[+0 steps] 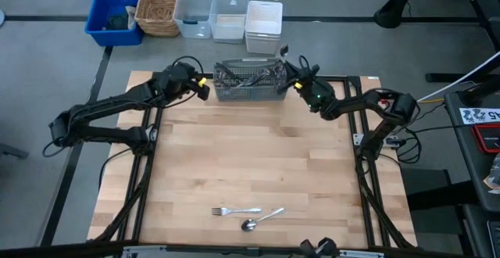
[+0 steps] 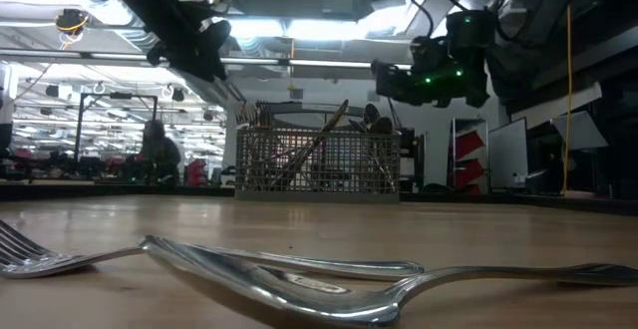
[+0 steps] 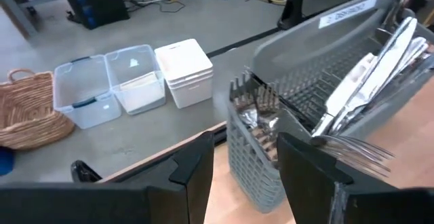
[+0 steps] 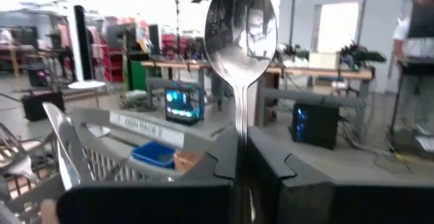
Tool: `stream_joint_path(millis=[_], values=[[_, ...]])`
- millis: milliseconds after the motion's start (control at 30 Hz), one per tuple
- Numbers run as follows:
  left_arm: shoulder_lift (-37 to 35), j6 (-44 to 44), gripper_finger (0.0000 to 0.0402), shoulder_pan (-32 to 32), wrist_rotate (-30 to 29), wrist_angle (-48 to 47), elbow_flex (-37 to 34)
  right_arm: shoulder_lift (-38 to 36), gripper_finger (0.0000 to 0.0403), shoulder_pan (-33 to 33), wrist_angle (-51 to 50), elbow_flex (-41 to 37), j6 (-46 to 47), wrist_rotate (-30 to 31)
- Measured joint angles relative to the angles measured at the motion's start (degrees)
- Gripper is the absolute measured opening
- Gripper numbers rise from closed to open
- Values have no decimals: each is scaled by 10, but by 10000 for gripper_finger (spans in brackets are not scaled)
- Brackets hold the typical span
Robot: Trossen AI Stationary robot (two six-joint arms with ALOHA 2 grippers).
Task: Sort silverware
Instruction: Put the silver spoon into the dishwasher utensil holder
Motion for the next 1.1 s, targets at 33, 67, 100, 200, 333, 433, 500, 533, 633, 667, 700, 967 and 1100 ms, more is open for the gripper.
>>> stream_joint_path(millis=[33,67,100,200,333,433,500,533,633,667,700,967,1100], values=[[0,0,148,3,1,0,0,0,21,-5,7,0,-4,-13],[0,0,148,6,5,0,0,0,21,-9,11,2,-13,-28],[0,0,148,9,10,0,0,0,21,-13,18,2,-20,-44],[0,-1,148,14,32,0,0,0,21,-26,41,3,-29,-89],[0,-4,148,17,47,0,0,5,21,-39,42,3,-27,-140],[0,-12,148,17,47,0,0,24,21,-47,58,3,-27,-173],[0,-15,148,17,47,0,0,43,21,-47,79,3,-26,-184],[0,-16,148,17,47,0,0,52,21,-51,85,3,-24,-184],[0,-16,148,17,47,0,0,79,21,-58,109,3,-14,-185],[0,-16,148,17,47,-1,0,86,21,-63,117,3,-11,-188],[0,-16,148,17,47,-1,0,94,21,-67,127,3,-8,-194],[0,-16,148,17,47,-1,0,124,21,-80,127,3,16,-203],[0,-16,148,17,47,-1,0,124,26,-79,97,3,17,-202]])
